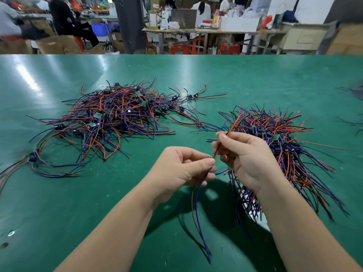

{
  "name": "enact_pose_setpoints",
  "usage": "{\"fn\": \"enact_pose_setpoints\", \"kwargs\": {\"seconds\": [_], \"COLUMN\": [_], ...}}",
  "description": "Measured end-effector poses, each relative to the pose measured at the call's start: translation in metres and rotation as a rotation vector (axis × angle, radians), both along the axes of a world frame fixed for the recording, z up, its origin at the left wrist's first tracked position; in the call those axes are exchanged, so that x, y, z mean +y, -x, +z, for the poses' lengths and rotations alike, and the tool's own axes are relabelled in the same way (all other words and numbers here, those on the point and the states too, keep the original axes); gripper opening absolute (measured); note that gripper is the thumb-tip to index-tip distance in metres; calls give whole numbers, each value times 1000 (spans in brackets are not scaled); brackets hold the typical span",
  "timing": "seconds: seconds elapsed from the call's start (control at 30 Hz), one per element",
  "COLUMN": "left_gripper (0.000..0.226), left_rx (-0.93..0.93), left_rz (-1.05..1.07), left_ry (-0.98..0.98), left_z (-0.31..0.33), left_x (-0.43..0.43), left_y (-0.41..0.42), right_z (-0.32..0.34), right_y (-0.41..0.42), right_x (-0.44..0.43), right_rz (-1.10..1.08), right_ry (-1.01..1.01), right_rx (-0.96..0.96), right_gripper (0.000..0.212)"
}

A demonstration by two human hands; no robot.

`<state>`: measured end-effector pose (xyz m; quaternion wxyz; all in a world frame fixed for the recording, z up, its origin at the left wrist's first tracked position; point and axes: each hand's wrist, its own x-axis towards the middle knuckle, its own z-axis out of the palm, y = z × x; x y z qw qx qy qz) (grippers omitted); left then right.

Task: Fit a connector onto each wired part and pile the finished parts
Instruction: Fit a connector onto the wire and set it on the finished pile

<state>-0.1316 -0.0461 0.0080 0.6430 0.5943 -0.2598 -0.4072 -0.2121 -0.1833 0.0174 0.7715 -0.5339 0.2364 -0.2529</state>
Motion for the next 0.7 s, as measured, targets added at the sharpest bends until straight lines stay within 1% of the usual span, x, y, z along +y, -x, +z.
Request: {"fn": "enact_pose_setpoints", "kwargs": {"seconds": [0.13,0.2,0.53,0.7], "left_gripper": [6,9,11,10], "left_rx": [1,-8,-38,-42], "left_rz": [-247,-317,-470,-497], "left_ry": [-101,-118,-171,-188], "left_z": [-2,-1,1,0], "left_x": [5,6,13,14], "left_y": [2,2,-6,-7], "right_z": [6,5,6,7], "right_y": [6,8,5,5], "right_x": [-14,-16,-8,-6], "right_rz": [-72,-58,-96,-106], "right_ry": [-10,16,124,178], "right_rx": [-32,-26,2,0], "right_gripper": [12,13,21,23]}}
